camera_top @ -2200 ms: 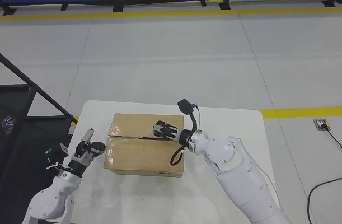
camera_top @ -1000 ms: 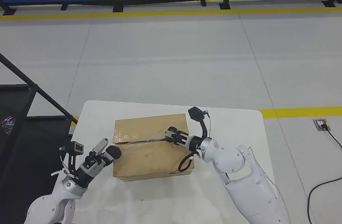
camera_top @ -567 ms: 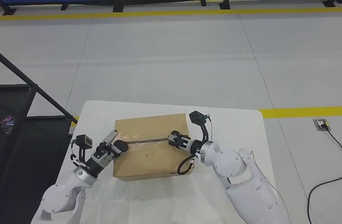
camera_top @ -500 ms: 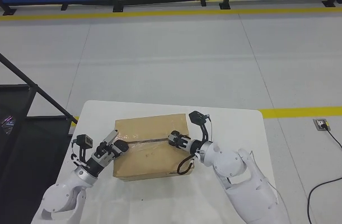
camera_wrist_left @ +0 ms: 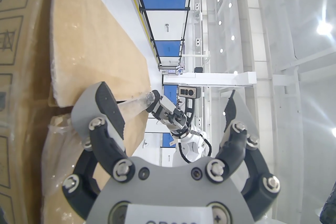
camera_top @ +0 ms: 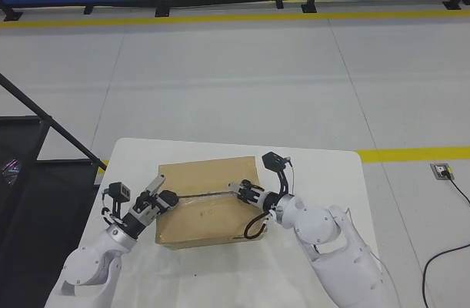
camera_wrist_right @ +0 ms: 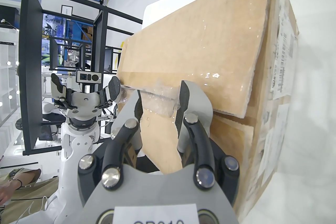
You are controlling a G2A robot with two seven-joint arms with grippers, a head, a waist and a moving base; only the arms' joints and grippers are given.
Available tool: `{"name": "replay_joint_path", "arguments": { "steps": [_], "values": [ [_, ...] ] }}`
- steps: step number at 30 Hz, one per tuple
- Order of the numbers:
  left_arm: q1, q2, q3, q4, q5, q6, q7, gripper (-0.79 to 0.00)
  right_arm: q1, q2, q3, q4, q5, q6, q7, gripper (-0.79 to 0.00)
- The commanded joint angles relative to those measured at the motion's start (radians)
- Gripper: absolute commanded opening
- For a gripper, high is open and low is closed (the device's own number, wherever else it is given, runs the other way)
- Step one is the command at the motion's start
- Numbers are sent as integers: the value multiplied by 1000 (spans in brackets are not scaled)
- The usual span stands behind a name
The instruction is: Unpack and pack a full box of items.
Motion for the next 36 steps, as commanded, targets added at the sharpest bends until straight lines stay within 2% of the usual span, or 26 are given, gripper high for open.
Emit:
{"name": "replay_joint_path", "arguments": {
  "steps": [1, 9, 12, 15, 16, 17, 20, 28, 36],
  "values": [
    [-4, 0, 3, 5, -1, 2, 1, 0, -4, 1, 5, -9, -4, 7, -14, -437],
    [-1, 2, 2, 3, -13, -2, -7, 0, -43, 9, 43, -82, -12, 22, -54, -406],
    [3, 3, -1, -1, -17, -3, -10, 0, -69, 12, 67, -125, 17, -2, -81, -422],
    [3, 4, -1, -2, -21, -5, -11, 0, -84, 10, 77, -149, 49, -38, -127, -554],
    [2, 4, 0, -2, -23, -4, -12, 0, -83, 9, 78, -149, 59, -49, -145, -714],
    [1, 5, 0, -1, -22, -4, -14, 0, -79, 7, 77, -146, 75, -59, -156, -785],
    [-2, 5, 3, 3, -22, -3, -14, 0, -33, 3, 52, -96, 108, -77, -108, -785],
    [-12, 6, 9, 11, -30, -1, -12, 0, 204, -38, -111, 178, 167, -42, 53, -785],
    [-20, 8, 12, 14, -31, 0, -16, 0, 343, -85, -239, 369, 195, -52, 98, -785]
  ]
}}
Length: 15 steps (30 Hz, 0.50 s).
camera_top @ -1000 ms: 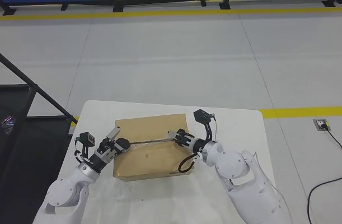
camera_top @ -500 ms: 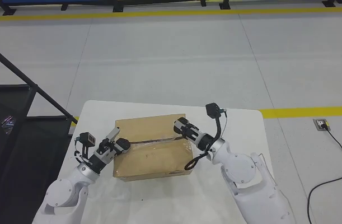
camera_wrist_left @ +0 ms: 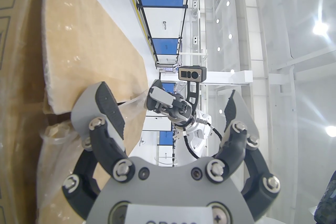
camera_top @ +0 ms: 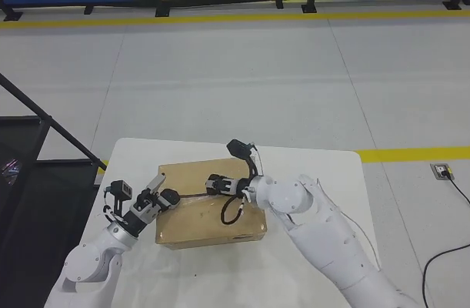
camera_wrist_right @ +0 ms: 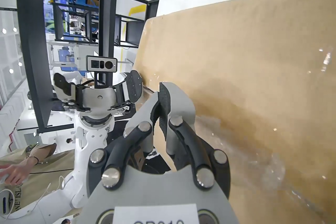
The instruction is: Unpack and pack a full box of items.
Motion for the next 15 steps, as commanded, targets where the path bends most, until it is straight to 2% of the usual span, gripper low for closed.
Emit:
{"name": "replay_joint_path", "arguments": {
  "steps": [1, 7, 15],
  "values": [
    [-1, 1, 0, 1, -1, 1, 0, 0, 23, -7, -20, 28, -9, 1, 16, -785],
    [-4, 2, -1, 2, -6, 2, -3, 0, 66, -16, -58, 71, -56, 24, 86, -785],
    [-6, 4, -1, 4, -7, 3, -4, 0, 39, 3, -16, 36, -111, 72, 97, -785]
  ]
}}
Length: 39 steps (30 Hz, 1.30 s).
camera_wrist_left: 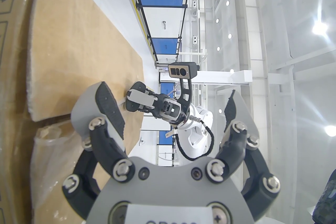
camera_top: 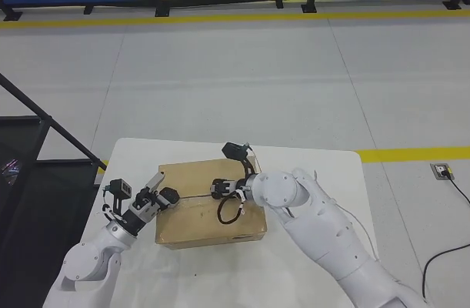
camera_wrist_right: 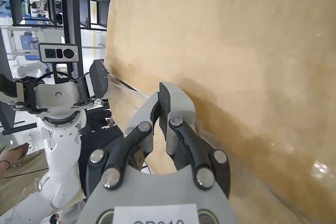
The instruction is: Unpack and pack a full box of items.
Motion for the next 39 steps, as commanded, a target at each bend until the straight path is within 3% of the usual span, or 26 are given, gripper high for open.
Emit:
{"name": "replay_joint_path", "arguments": {
  "steps": [1, 20, 24, 39],
  "values": [
    [0, 1, -1, 2, 0, 1, 0, 0, -11, 8, 16, -16, -14, 14, 14, -785],
    [38, 15, -99, 70, -34, -19, 22, 0, -215, 88, 226, -268, -83, 53, 51, -785],
    [41, 16, -105, 104, -39, -22, 24, 0, -236, 86, 239, -283, -46, 28, -9, -785],
    [54, 12, -56, 110, -43, -48, 15, 0, -167, 69, 149, -212, -54, 68, 24, -785]
  ]
}}
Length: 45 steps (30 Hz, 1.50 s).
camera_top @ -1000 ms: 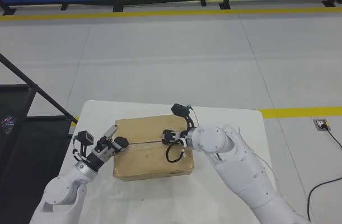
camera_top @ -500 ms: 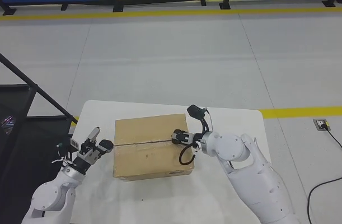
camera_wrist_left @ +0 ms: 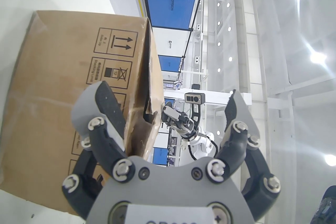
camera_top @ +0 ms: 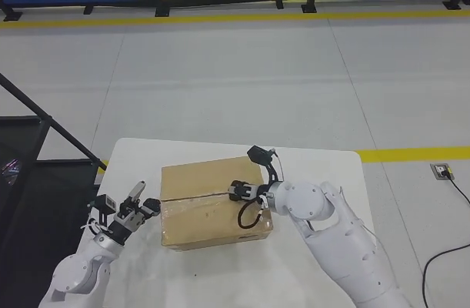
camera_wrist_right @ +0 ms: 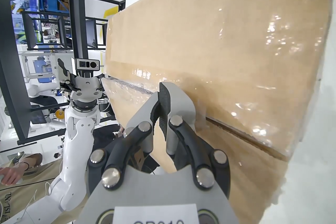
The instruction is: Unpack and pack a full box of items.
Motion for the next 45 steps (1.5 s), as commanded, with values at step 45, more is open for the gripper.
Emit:
{"name": "replay_joint_path", "arguments": {
  "steps": [45],
  "values": [
    [41, 3, 16, -50, -13, -13, -11, 0, 312, -259, -396, 481, 258, -171, -37, -785]
  ]
}}
